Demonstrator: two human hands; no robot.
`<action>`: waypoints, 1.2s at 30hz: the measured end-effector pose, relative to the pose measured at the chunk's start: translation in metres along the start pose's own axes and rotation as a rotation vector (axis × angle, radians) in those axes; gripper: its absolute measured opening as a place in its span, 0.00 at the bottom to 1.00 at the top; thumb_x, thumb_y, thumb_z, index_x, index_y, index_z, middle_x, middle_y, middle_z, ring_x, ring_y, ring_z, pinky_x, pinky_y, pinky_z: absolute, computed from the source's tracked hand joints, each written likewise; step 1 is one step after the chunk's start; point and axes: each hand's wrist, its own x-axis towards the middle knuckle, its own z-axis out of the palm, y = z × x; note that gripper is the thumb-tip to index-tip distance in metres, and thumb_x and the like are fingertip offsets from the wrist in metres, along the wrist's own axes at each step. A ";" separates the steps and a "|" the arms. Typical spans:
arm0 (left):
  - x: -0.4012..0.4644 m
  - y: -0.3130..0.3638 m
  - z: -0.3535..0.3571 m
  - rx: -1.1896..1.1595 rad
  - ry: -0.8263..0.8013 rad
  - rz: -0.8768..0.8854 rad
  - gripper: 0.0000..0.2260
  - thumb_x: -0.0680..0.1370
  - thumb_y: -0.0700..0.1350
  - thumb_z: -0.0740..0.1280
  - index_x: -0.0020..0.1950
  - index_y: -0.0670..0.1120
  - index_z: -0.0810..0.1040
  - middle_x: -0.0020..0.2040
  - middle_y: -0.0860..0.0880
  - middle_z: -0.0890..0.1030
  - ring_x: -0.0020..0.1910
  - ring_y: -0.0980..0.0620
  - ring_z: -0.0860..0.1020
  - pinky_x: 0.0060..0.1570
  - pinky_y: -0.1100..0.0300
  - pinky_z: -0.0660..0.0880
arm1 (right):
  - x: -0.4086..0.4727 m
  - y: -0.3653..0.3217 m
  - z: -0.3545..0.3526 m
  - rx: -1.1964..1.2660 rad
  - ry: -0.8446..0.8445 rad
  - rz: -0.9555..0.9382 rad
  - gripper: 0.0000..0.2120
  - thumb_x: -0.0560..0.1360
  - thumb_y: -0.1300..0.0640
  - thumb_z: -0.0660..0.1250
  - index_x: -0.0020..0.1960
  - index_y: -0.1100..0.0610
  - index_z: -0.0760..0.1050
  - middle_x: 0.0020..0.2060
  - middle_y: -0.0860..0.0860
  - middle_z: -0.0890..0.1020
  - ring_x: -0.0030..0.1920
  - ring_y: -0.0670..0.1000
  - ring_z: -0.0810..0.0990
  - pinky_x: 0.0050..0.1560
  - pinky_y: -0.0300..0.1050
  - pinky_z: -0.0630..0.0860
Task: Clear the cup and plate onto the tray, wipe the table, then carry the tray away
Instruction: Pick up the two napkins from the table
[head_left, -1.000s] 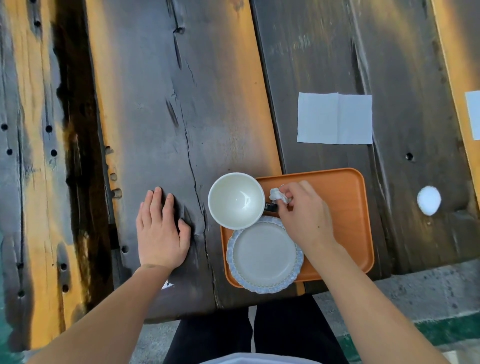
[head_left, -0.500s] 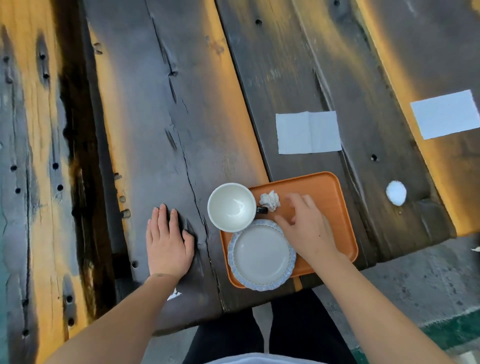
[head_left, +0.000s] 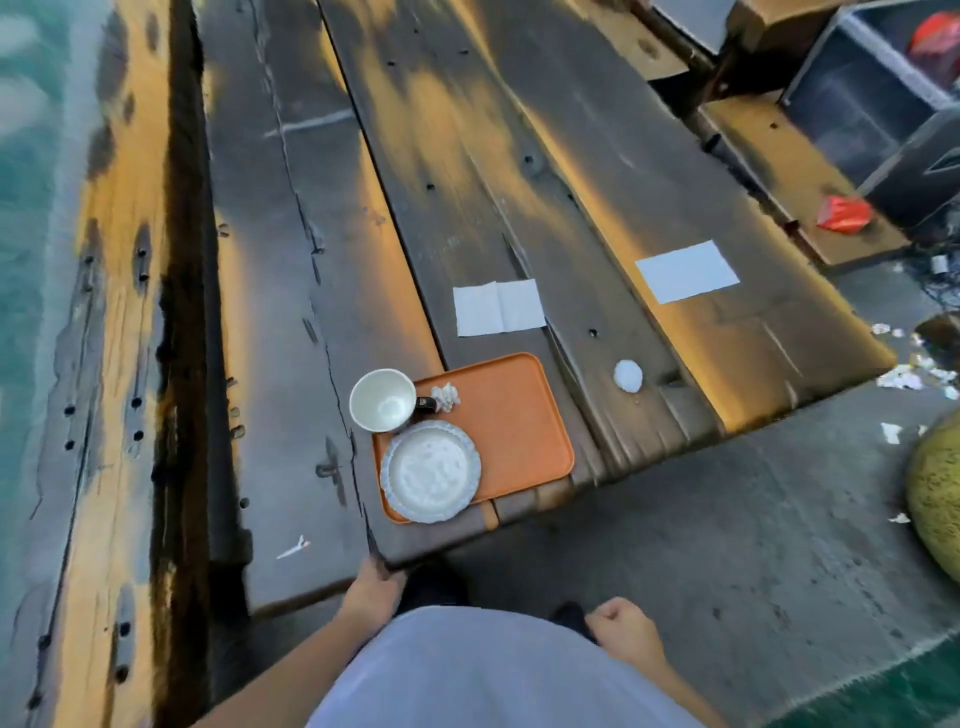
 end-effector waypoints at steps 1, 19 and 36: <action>-0.009 0.001 0.012 0.037 -0.044 -0.019 0.04 0.83 0.39 0.63 0.48 0.44 0.73 0.43 0.44 0.80 0.44 0.47 0.78 0.50 0.52 0.74 | -0.001 0.016 -0.009 0.029 -0.007 0.005 0.04 0.73 0.55 0.66 0.41 0.55 0.76 0.39 0.50 0.82 0.42 0.51 0.80 0.44 0.43 0.74; -0.066 0.107 0.137 0.741 -0.215 0.295 0.04 0.81 0.48 0.61 0.50 0.51 0.74 0.52 0.50 0.81 0.52 0.49 0.77 0.51 0.55 0.73 | 0.019 0.101 -0.099 -0.033 -0.161 -0.044 0.04 0.73 0.61 0.63 0.42 0.54 0.75 0.41 0.51 0.82 0.38 0.49 0.75 0.37 0.41 0.71; 0.002 0.235 0.123 0.310 -0.053 0.404 0.06 0.82 0.44 0.61 0.49 0.52 0.77 0.41 0.49 0.82 0.42 0.51 0.79 0.48 0.53 0.76 | 0.125 -0.059 -0.232 -0.016 0.126 -0.220 0.04 0.75 0.59 0.67 0.44 0.51 0.78 0.41 0.47 0.82 0.44 0.49 0.80 0.44 0.44 0.75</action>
